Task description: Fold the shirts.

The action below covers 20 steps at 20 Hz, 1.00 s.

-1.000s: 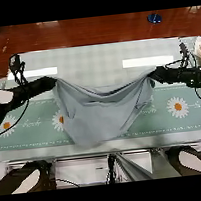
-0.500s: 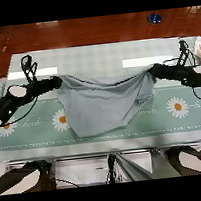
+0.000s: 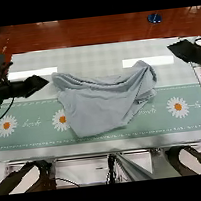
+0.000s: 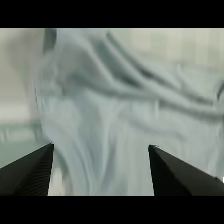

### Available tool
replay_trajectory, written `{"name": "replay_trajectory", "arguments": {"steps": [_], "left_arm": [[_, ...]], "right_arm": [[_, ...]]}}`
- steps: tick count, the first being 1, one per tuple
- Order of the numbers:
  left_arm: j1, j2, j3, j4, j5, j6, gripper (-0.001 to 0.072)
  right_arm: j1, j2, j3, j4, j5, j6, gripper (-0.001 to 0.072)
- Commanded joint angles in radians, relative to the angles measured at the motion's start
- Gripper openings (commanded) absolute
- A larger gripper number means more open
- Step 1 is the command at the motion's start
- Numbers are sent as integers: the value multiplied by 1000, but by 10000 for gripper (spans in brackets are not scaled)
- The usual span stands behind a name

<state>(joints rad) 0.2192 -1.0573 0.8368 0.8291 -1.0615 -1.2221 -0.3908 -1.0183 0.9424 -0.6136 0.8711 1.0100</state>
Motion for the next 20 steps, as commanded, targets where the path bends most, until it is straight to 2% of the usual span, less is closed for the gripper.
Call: {"name": "replay_trajectory", "arguments": {"steps": [1,2,3,4,10,14,17,20], "left_arm": [[33,41,-66,68,-307,-67,720],[12,42,-100,51,-323,-67,720],[-14,41,-136,36,-324,-66,720],[-45,41,-172,27,-318,-66,720],[-172,26,-329,11,-217,-77,720],[-286,-38,-344,-1,-153,-101,720],[-379,-109,-344,-78,-45,-111,720],[-470,-204,-344,-157,4,-110,720]], "right_arm": [[-78,49,21,-407,138,159,435],[-78,37,10,-510,161,186,447],[-78,21,-10,-562,169,198,486],[-78,3,-32,-570,170,199,486],[-78,-100,-123,-502,212,153,486],[-78,-103,-132,-499,209,141,485],[-78,-103,-132,-485,209,141,485],[-78,-103,-132,-483,211,141,485]]}}
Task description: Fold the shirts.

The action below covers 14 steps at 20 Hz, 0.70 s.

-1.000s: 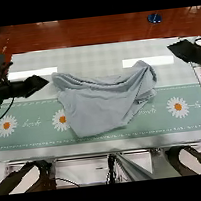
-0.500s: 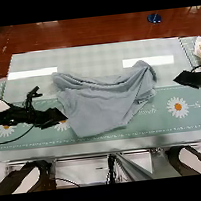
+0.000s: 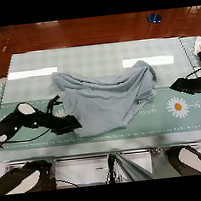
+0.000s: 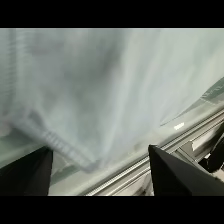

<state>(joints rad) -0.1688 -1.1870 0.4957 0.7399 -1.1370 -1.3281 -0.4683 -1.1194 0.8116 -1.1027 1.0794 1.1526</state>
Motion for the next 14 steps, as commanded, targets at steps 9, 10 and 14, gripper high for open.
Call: {"name": "replay_trajectory", "arguments": {"steps": [9,10,14], "left_arm": [[-122,-116,8,-93,90,10,27],[-122,-109,8,-93,90,10,27],[-122,-102,8,-93,90,10,26]], "right_arm": [[0,-2,-8,212,63,-106,581],[0,-2,-15,285,61,-138,581],[27,-68,-24,426,71,-171,581]]}}
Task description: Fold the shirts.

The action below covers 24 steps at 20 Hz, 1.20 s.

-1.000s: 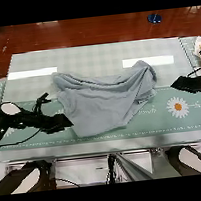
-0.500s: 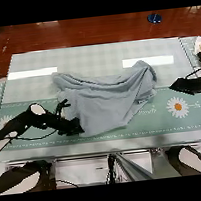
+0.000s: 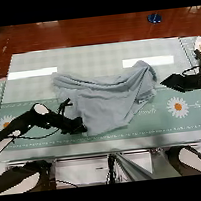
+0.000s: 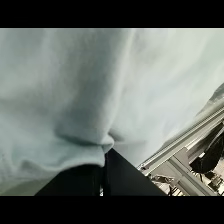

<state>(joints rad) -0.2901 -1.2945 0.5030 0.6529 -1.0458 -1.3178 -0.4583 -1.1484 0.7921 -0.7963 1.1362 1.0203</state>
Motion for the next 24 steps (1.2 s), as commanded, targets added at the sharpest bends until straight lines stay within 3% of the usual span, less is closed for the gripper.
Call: {"name": "replay_trajectory", "arguments": {"steps": [1,6,12,16,17,18,20,22,24], "left_arm": [[-1,5,1,-6,-1,0,27],[-1,5,1,-6,-16,8,27],[-1,5,1,-5,-20,27,27],[-1,5,1,-6,-24,29,26],[-1,5,1,-6,-24,35,26],[-1,5,1,-6,-24,35,26],[-1,5,2,-6,-29,46,26],[-1,13,6,-6,-30,55,25],[19,60,39,-4,-48,77,24]], "right_arm": [[41,-64,-5,119,11,-39,580],[197,-188,-5,111,-92,-52,580],[215,-214,-5,118,-134,-29,579],[289,-245,-5,114,-182,29,567],[316,-256,-5,116,-224,52,497],[348,-266,-5,135,-286,61,365],[394,-264,-3,206,-389,60,30],[394,-224,-2,344,-388,-18,27],[368,-126,27,378,-331,-57,26]]}}
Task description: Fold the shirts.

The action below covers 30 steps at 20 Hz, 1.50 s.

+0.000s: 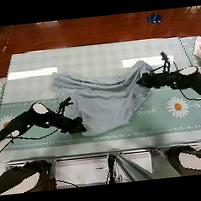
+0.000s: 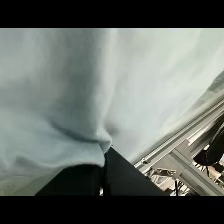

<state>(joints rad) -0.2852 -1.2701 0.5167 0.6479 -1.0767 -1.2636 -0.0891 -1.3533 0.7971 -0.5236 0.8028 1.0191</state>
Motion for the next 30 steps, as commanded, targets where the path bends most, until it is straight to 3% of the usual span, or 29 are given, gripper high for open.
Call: {"name": "replay_trajectory", "arguments": {"steps": [1,4,8,12,14,16,18,23,25,28,30], "left_arm": [[43,83,61,1,-34,22,23],[201,301,256,-2,-50,19,23],[521,562,656,-1,-49,2,23],[789,672,1062,-1,-50,-35,23],[875,687,1239,-1,-62,-40,22],[917,687,1390,45,-145,-132,22],[920,689,1488,79,-297,-211,22],[919,700,1599,112,-697,-277,22],[918,706,1584,124,-764,-287,22],[916,741,1432,130,-766,-287,22],[921,808,1172,130,-765,-261,21]], "right_arm": [[-21,144,47,104,33,-55,26],[-102,374,162,102,53,-24,25],[-233,584,409,14,51,84,24],[-320,681,652,-92,52,207,24],[-332,700,777,-197,59,324,24],[-332,703,914,-316,135,445,24],[-332,703,1048,-425,312,520,24],[-331,703,1264,-665,844,529,24],[-330,692,1263,-690,1021,527,24],[-304,684,1154,-685,1054,513,24],[-294,688,958,-678,1053,491,24]]}}
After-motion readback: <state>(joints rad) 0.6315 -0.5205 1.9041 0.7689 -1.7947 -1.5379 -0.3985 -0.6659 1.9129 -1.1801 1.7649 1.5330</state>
